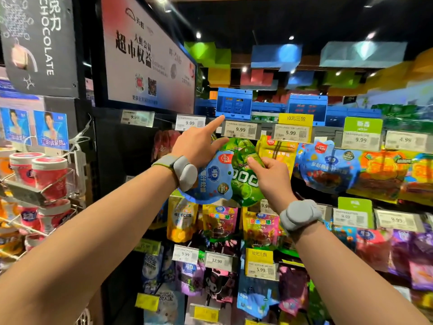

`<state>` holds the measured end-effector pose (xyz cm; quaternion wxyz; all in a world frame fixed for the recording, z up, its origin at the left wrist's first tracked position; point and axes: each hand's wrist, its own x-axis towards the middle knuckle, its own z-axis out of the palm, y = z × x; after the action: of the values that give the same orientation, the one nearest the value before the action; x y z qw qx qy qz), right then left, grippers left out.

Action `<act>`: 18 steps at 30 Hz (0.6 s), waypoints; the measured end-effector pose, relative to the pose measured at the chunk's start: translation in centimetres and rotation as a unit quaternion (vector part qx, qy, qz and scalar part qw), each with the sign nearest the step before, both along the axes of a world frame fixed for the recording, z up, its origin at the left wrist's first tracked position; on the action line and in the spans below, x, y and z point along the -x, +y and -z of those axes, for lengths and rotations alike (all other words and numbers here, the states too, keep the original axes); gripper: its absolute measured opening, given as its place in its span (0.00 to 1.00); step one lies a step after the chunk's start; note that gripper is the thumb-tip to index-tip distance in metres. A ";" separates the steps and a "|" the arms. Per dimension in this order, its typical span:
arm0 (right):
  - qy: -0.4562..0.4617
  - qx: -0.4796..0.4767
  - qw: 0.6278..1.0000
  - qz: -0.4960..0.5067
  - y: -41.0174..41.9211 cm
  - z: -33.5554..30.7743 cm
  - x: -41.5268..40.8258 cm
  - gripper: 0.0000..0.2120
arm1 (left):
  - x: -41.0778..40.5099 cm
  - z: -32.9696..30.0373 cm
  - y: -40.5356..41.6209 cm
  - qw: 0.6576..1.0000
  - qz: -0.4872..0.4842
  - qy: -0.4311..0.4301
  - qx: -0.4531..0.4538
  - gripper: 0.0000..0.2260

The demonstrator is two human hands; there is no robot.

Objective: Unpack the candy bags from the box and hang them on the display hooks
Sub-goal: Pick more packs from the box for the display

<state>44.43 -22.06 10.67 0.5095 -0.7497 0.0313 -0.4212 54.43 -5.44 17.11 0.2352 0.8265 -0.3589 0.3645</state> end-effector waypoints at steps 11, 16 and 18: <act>0.023 0.038 0.998 0.036 -1.1 -0.5 -2.2 0.24 | -2.2 -0.1 -2.2 0.998 -0.035 -0.053 -0.005 0.29; 0.040 0.037 0.998 0.037 -1.6 -0.1 -2.8 0.25 | -2.8 -0.6 -2.1 0.996 -0.041 -0.079 -0.001 0.25; 0.039 0.031 0.998 0.034 -1.9 0.0 -2.9 0.25 | -2.6 -0.9 -1.8 0.994 -0.046 -0.094 -0.014 0.23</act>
<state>47.37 -24.00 10.71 0.4698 -0.7794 0.0641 -0.4094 57.04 -7.27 17.97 0.1719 0.8072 -0.3458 0.4465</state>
